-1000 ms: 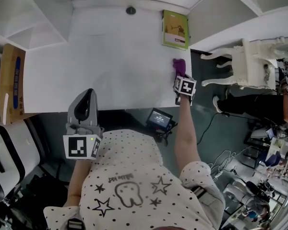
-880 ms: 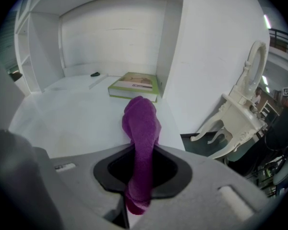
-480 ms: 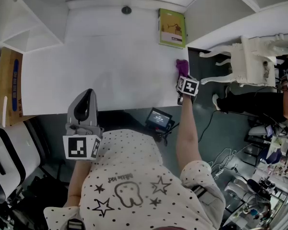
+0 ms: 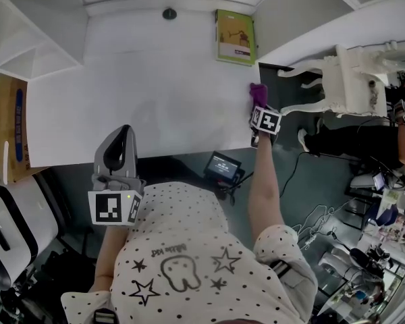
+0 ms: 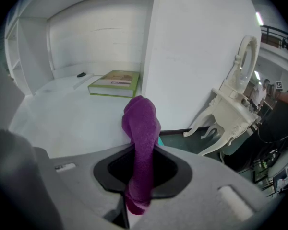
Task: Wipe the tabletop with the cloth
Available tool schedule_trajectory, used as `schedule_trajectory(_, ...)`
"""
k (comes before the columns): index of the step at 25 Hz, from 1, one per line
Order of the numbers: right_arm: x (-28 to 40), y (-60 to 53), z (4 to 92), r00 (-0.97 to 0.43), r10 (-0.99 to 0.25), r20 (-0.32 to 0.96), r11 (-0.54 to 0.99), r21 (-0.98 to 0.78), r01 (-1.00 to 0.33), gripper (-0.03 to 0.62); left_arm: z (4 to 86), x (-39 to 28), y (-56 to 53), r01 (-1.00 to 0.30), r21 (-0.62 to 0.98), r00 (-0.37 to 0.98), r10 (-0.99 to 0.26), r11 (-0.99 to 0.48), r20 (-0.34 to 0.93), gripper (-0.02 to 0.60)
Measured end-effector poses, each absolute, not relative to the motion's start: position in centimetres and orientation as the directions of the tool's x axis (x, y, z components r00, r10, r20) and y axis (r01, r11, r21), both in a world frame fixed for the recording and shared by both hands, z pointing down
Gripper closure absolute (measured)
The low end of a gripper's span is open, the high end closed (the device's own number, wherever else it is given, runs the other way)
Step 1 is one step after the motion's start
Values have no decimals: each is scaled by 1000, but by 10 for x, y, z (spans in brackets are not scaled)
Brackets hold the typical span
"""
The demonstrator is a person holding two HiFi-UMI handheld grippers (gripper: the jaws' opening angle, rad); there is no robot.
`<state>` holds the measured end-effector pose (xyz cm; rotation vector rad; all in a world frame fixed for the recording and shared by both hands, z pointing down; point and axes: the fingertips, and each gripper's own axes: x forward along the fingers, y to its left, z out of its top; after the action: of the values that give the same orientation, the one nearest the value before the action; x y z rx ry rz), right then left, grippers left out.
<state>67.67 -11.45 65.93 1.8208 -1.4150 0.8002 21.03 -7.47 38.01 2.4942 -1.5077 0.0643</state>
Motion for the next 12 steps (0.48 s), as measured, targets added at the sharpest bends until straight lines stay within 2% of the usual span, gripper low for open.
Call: schedule_trajectory(12, 698, -105, 661, 286, -515, 808, -278, 159, -947, 525, 385, 215, -73, -867, 169, 494, -852, -468, 175, 587)
